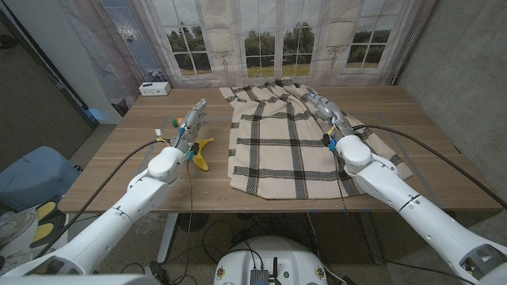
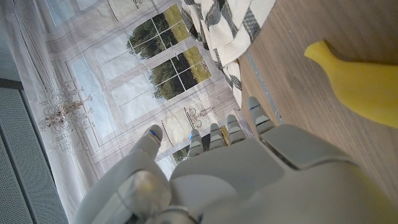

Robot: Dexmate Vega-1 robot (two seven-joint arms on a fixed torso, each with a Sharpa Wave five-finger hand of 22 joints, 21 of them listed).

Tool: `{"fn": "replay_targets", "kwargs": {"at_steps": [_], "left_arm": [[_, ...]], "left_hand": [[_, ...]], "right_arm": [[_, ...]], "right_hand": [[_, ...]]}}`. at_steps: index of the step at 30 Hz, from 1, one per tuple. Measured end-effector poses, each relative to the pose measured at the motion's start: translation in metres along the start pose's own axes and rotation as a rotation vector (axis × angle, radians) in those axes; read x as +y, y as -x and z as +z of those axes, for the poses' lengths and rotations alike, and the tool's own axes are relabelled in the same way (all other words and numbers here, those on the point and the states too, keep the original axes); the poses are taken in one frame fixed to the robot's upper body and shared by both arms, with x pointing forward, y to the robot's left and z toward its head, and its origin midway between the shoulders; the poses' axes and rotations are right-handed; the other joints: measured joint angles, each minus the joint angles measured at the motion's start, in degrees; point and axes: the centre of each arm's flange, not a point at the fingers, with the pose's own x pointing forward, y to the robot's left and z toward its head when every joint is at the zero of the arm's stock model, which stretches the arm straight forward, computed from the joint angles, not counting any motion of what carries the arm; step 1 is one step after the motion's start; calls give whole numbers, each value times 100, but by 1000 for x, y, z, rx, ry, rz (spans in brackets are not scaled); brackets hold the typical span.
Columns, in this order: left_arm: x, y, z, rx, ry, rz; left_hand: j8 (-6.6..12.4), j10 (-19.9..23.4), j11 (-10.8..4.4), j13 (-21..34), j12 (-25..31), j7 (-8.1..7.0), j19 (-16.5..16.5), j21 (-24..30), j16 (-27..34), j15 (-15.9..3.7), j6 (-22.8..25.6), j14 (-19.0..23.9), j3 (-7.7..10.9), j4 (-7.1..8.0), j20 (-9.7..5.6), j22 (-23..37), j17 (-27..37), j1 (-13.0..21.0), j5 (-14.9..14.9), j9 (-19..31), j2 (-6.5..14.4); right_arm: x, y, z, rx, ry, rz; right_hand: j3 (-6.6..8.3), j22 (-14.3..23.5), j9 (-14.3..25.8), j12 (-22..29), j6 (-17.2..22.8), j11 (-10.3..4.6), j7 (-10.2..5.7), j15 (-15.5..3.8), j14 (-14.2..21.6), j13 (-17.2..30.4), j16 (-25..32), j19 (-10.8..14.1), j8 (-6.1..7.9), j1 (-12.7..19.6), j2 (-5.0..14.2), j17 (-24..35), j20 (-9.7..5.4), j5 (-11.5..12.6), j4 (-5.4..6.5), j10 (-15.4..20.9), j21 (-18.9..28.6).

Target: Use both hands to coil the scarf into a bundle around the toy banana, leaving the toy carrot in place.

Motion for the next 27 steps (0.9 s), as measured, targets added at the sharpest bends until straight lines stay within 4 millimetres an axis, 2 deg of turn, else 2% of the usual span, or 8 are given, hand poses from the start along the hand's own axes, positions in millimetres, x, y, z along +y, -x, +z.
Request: {"fn": "replay_targets", "kwargs": {"at_steps": [3,4,8,9,14,20,24,27], "left_arm": [[2,4,1,-2,-5,2],[4,4,1,1,-13,17],[6,9,2,-1,-18,17],[9,10,2,1,-23,32],[13,15,2,2,-29,40],[20,22,3,3,-36,61],[24,27,3,5,-39,71],[26,29,2,7,-41,78]], "left_hand": [[0,62,6,0,20,13,46,0,0,-16,75,101,0,0,-7,0,0,22,0,0,21],[0,91,-8,0,40,29,54,0,0,-13,90,106,0,0,2,0,0,22,0,0,21],[0,139,3,0,40,34,63,0,21,-2,138,178,-1,0,10,0,0,21,0,0,21],[0,151,-8,0,40,30,63,0,21,1,151,181,-1,-1,10,0,-1,21,0,0,21],[0,249,1,-1,63,47,116,0,40,27,205,269,7,7,2,-1,-1,21,0,-1,21],[0,452,66,-1,107,82,134,0,45,2,346,439,13,13,20,-1,-1,21,0,-1,21],[0,651,122,-1,147,144,200,-8,45,-22,410,506,19,20,-5,-1,-1,20,0,-1,22],[0,830,199,-1,168,259,229,-44,44,-33,525,536,36,37,-240,-1,-1,-9,0,-1,51]], "right_arm": [[1,-1,-1,10,26,0],[6,-3,10,-11,32,14],[6,-3,6,10,65,17],[12,-6,19,-16,74,35],[17,-9,23,-15,111,58],[31,-16,40,-40,157,105],[39,-20,47,-48,191,135],[44,-23,53,-56,209,152]], "right_hand": [[0,0,0,0,4,11,4,-8,52,0,0,60,0,0,0,28,1,-22,0,51,0],[0,0,0,0,26,-2,-18,1,61,0,0,60,0,0,0,28,1,-22,0,64,0],[0,0,0,0,66,-10,4,-30,92,0,0,60,0,0,0,28,1,-22,0,72,0],[0,-1,0,0,66,-10,4,-30,92,0,0,62,0,0,0,28,0,-22,0,72,0],[23,-1,0,0,66,10,4,-30,92,0,0,80,0,0,0,28,-19,-22,23,92,0],[23,-1,0,0,97,10,-26,-52,113,-1,45,82,0,1,1,28,-21,-21,23,91,0],[46,-1,-1,0,128,-1,4,-71,132,-1,45,155,0,30,30,28,-94,-21,-1,143,0],[46,-1,-1,0,158,-1,35,-71,132,-1,45,218,0,30,30,46,-170,-43,-1,143,0]]}}
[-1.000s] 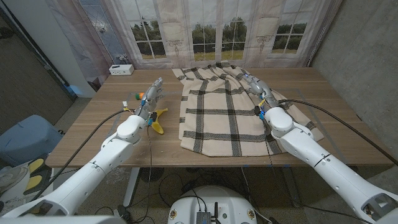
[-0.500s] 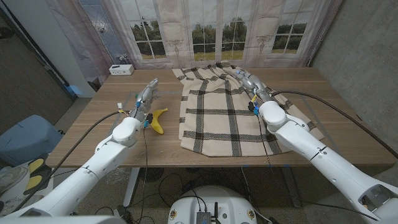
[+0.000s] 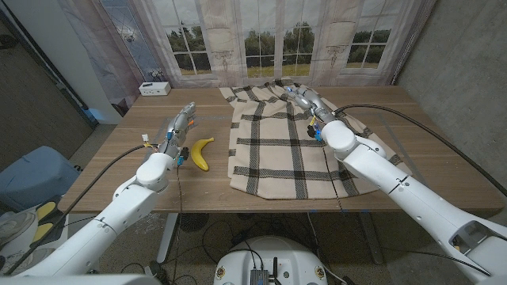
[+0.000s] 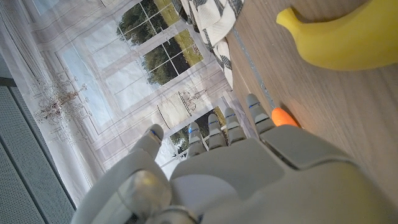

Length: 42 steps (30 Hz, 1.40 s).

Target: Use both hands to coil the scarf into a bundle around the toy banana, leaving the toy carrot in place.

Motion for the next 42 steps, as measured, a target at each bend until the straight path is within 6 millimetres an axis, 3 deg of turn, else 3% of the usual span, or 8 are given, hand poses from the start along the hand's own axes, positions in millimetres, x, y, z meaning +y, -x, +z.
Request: {"fn": "replay_targets", "kwargs": {"at_steps": [4,11,19,20,24,42], "left_arm": [[4,4,-1,1,-2,10],[9,10,-2,-2,-1,23],[12,20,-4,-2,4,35],[13,21,-3,-6,6,42],[14,27,-3,-6,9,50],[19,54,-4,0,7,88]], "left_hand": [[0,130,92,0,0,119,10,-34,0,0,119,0,16,-16,-261,0,0,0,0,0,0],[0,159,61,0,0,108,36,-34,-28,-30,169,30,48,-2,-279,-1,-1,0,0,0,0],[-23,190,30,0,0,77,67,-56,-28,-30,200,30,56,-9,-126,-1,-1,30,0,0,30],[-23,190,29,0,0,77,56,-56,-28,-30,200,30,56,-9,-95,-1,-1,30,0,0,30],[-45,213,6,0,-9,55,78,-56,-28,-21,223,83,55,-9,27,-1,-1,30,0,0,30],[-67,266,-37,29,-46,46,129,-78,-28,32,312,257,59,-5,161,30,-1,30,-29,-1,30]], "right_arm": [[5,-4,5,-5,27,23],[16,-13,17,-18,73,68],[25,-18,24,-19,128,121],[31,-21,34,-37,139,137],[37,-23,41,-46,162,166],[72,-30,63,-104,260,302]], "right_hand": [[22,0,0,0,42,0,40,-31,31,0,0,4,0,0,0,8,-36,0,22,0,0],[22,0,0,-28,82,1,0,-31,31,0,0,13,0,0,0,7,-1,0,22,62,0],[69,0,0,-28,146,-19,-3,-62,62,0,0,13,0,23,23,7,-1,0,20,82,0],[69,-1,0,-28,164,-19,-21,-62,61,-1,0,15,0,23,23,7,1,0,20,82,0],[69,-1,0,-28,174,-9,-31,-62,61,0,0,45,0,47,-1,7,31,0,20,134,0],[93,-1,0,-28,235,-10,-31,-107,107,-1,0,54,0,47,-1,6,61,0,-3,195,0]]}}
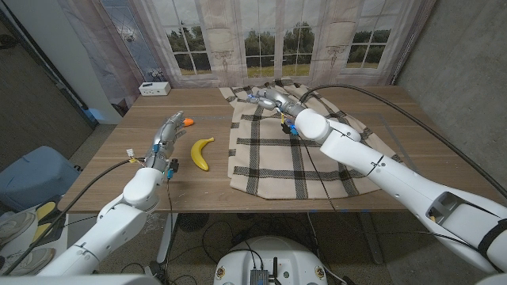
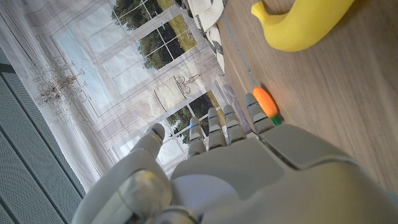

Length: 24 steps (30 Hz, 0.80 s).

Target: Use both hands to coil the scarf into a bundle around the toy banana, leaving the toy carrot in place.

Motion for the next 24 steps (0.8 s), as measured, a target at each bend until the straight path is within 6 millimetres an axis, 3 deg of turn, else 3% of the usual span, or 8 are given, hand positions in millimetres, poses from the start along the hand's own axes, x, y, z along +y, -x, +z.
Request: {"fn": "replay_targets", "kwargs": {"at_steps": [24], "left_arm": [[4,13,1,-11,-3,25]], "left_hand": [[0,220,15,-1,0,10,72,0,0,2,175,268,38,38,70,-1,29,0,0,0,0]], "right_arm": [[28,-30,24,-73,109,153]], "right_hand": [[71,0,0,0,81,-24,0,-57,57,0,0,36,0,136,44,-1,-10,0,-24,64,0]]}}
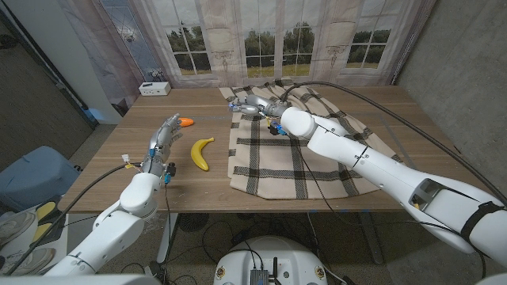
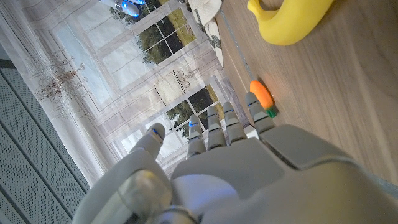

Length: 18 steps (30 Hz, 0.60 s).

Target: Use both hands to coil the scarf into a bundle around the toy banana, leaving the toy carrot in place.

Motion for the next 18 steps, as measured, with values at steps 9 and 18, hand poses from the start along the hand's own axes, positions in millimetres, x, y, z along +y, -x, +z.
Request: {"fn": "replay_targets", "kwargs": {"at_steps": [9,18], "left_arm": [[0,0,0,-4,2,1],[2,3,-3,-1,7,10]], "left_hand": [[0,73,10,-1,0,33,0,-41,28,-4,73,120,2,3,0,0,-1,0,0,0,0],[0,133,10,-1,0,20,31,-41,28,-34,122,150,14,14,31,0,-1,0,0,0,0]], "right_arm": [[4,-11,7,-23,34,36],[12,-24,19,-63,86,65]], "right_hand": [[32,0,0,-39,62,-28,-1,-30,30,0,44,81,0,44,-18,0,-66,0,-32,28,0],[270,0,29,-155,-95,-155,31,-211,120,0,10,191,-131,513,-99,-42,-278,0,-270,4,0]]}}
